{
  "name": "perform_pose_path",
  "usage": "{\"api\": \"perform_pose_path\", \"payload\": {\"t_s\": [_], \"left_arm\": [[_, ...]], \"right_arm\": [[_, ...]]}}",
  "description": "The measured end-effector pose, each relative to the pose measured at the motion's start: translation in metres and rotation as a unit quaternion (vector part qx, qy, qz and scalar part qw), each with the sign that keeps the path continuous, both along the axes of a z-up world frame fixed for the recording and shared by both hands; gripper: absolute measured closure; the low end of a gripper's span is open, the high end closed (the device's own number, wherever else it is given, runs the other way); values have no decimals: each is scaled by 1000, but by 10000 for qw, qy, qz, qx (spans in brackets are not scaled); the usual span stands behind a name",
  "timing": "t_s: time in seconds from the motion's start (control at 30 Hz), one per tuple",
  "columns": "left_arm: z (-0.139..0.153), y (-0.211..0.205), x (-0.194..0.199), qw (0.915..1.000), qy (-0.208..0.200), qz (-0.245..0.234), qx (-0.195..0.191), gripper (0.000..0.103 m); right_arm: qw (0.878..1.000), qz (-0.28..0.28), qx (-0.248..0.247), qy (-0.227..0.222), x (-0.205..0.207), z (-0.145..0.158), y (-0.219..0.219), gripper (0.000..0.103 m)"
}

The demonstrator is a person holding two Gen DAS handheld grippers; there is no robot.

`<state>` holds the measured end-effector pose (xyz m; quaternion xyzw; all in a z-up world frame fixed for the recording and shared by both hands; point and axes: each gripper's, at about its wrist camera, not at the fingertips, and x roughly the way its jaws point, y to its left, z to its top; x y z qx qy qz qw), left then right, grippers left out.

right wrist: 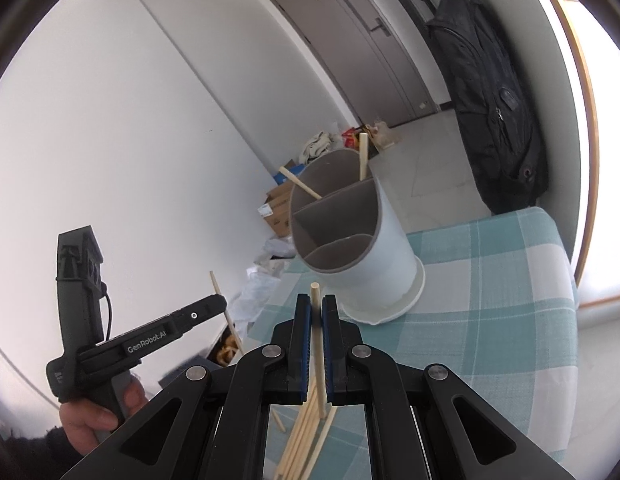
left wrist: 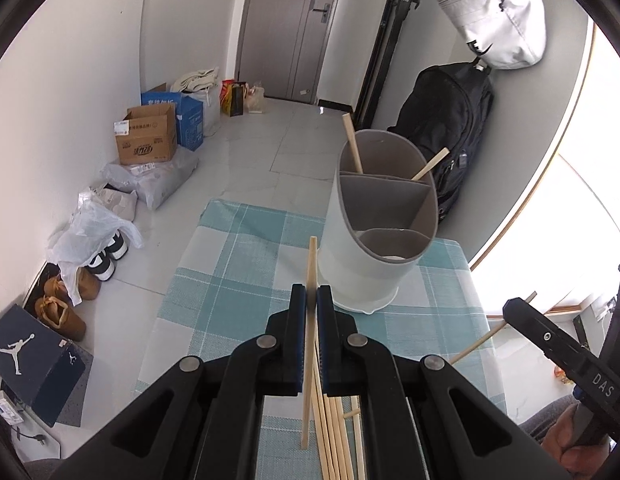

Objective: Organize utensils
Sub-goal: 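Raise both held chopsticks above the utensil holder and lower them into it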

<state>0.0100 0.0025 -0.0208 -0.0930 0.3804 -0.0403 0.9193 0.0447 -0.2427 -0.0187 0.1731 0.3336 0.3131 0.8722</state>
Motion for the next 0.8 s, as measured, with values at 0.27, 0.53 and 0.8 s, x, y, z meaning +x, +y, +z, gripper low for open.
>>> {"api": "perform_pose_path", "payload": {"t_s": [0.27, 0.53, 0.8], "left_arm": [[14, 0, -6, 9998, -132, -109, -46, 102], [31, -2, -5, 9994, -231, -252, -19, 102], [58, -4, 6, 9988, -239, -412, -118, 102]], "right_arm": [[9996, 79, -180, -209, -8, 11, 12, 98], [9992, 46, -207, -352, -3, 34, 11, 98], [9966, 93, -550, -611, 13, 72, 18, 98]]}}
